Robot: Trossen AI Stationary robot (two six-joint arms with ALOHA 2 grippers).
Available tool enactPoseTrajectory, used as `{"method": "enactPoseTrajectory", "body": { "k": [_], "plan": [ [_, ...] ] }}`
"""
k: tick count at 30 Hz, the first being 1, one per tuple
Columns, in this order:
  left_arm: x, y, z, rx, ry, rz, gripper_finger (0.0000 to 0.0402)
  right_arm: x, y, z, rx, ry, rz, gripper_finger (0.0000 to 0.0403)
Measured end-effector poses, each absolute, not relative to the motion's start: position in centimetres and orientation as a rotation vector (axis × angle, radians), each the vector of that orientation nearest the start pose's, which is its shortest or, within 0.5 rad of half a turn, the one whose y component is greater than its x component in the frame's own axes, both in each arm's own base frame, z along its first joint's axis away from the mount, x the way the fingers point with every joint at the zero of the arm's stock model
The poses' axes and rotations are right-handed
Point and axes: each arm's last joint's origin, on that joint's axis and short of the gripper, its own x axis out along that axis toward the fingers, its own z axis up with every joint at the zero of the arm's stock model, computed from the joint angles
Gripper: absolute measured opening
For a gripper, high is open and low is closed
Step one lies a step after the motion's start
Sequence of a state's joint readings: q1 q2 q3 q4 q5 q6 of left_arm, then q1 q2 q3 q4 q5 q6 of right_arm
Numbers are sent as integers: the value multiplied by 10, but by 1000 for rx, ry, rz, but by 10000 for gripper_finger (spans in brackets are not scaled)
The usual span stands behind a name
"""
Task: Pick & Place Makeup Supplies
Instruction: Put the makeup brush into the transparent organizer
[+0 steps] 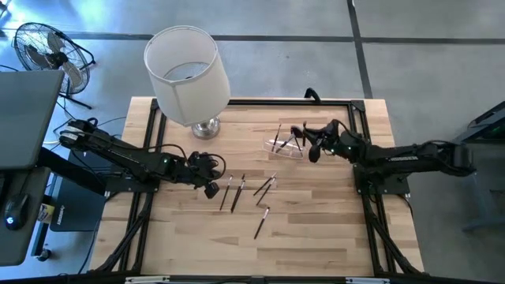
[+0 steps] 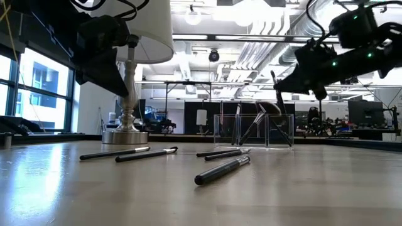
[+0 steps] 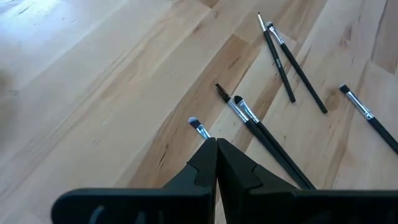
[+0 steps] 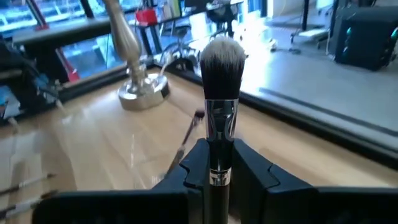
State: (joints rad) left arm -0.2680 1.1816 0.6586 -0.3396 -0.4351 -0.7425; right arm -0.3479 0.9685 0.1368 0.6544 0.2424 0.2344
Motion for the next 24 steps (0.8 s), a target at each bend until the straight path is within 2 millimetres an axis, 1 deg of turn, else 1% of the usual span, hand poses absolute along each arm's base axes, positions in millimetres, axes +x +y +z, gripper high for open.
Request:
{"method": "enactPoseTrajectory", "body": {
  "k": [6, 10, 14, 20, 24],
  "plan": [
    [218, -47, 206, -404, 699, 445, 3, 165, -69, 151, 257, 192, -552, 40],
    [218, -47, 206, -443, 691, 460, 3, 166, -70, 146, 286, 218, -551, 56],
    [218, -47, 206, -454, 688, 465, 3, 167, -70, 146, 288, 222, -549, 64],
    [218, -47, 206, -449, 688, 465, 3, 167, -68, 146, 298, 225, -502, 64],
    [218, -47, 206, -449, 688, 464, 3, 167, -68, 146, 323, 218, -506, 65]
  ]
}}
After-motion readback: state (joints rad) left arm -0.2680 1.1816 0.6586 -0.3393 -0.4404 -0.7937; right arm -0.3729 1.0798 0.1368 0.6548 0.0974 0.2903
